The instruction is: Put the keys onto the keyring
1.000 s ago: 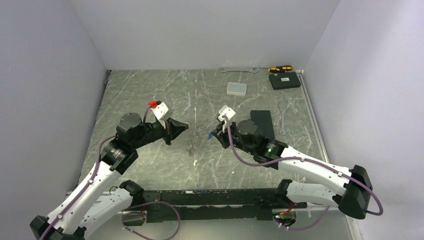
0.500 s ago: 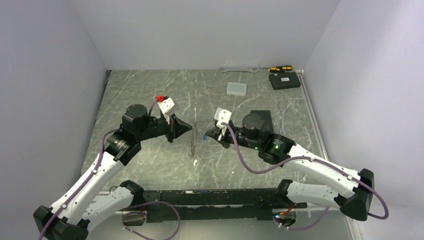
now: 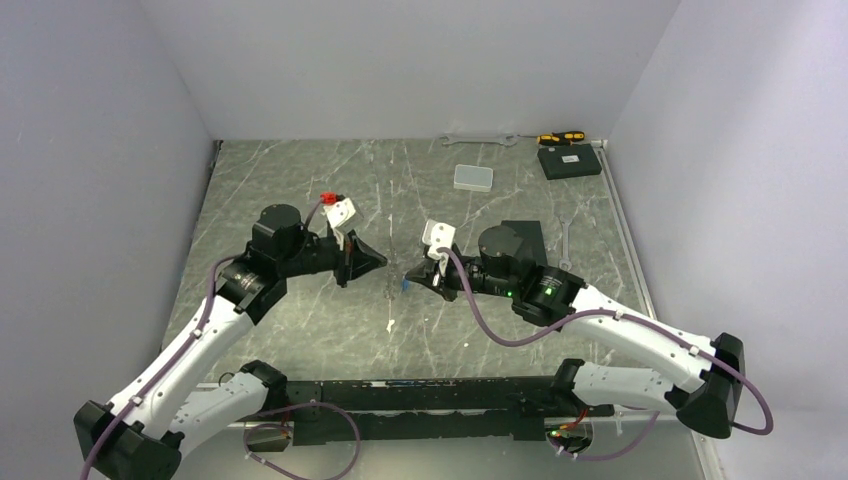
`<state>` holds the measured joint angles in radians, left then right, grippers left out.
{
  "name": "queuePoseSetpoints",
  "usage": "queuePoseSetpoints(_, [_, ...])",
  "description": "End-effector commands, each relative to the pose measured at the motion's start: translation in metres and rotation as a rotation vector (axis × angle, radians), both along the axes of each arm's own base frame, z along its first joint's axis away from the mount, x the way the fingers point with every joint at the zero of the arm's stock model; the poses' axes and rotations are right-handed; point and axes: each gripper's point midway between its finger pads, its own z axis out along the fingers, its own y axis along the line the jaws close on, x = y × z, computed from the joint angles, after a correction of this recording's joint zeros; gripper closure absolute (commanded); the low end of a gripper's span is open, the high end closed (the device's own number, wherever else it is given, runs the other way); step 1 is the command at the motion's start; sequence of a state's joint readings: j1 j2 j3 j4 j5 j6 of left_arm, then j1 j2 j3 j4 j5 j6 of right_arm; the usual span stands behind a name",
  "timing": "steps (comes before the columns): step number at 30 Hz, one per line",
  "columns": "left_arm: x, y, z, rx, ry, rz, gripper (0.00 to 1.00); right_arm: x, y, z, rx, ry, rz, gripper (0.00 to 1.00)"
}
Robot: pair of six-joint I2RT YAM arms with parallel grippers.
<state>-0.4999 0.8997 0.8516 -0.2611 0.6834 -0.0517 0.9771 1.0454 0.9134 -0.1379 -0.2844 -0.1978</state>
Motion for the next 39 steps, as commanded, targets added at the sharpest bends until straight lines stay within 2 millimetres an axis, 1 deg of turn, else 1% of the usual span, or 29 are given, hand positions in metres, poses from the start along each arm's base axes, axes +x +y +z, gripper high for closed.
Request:
queuePoseSetpoints(1, [-0.009, -0.004, 0.027, -0.029, -0.133, -0.096, 1.00, 0.003, 0.007, 0.028, 0.075, -0.003, 0.007, 1.00])
queuePoseSetpoints(4, [-0.014, -0.003, 0.027, -0.028, -0.180, -0.122, 1.00, 0.006, 0.009, 0.031, 0.086, 0.022, 0.013, 1.00])
queuePoseSetpoints(8, [-0.009, 0.003, 0.025, -0.025, -0.239, -0.075, 1.00, 0.003, 0.014, 0.036, 0.110, 0.052, 0.034, 1.00])
queuePoseSetpoints(13, [0.001, 0.012, 0.024, -0.032, -0.287, 0.024, 1.00, 0.002, 0.019, 0.041, 0.121, 0.089, 0.047, 1.00])
queuePoseSetpoints(20, [0.011, 0.017, 0.014, 0.028, -0.294, 0.058, 1.00, 0.003, 0.025, 0.044, 0.126, 0.098, 0.064, 1.00])
queuePoseSetpoints(24, [0.016, 0.019, 0.012, 0.037, -0.277, 0.090, 1.00, 0.009, 0.030, 0.044, 0.128, 0.092, 0.052, 1.00])
queuePoseSetpoints(29, [0.021, 0.019, 0.010, 0.047, -0.250, 0.113, 1.00, 0.024, 0.036, 0.046, 0.136, 0.084, -0.004, 1.00])
queuePoseSetpoints(32, [0.024, 0.021, 0.009, 0.053, -0.246, 0.130, 1.00, 0.030, 0.040, 0.046, 0.133, 0.087, -0.019, 1.00])
queuePoseSetpoints(35, [0.023, 0.021, 0.009, 0.052, -0.244, 0.126, 1.00, 0.034, 0.042, 0.045, 0.126, 0.089, -0.033, 1.00])
queuePoseSetpoints(39, [0.021, 0.020, 0.008, 0.064, -0.231, 0.113, 1.00, 0.041, 0.040, 0.042, 0.098, 0.067, -0.061, 1.00])
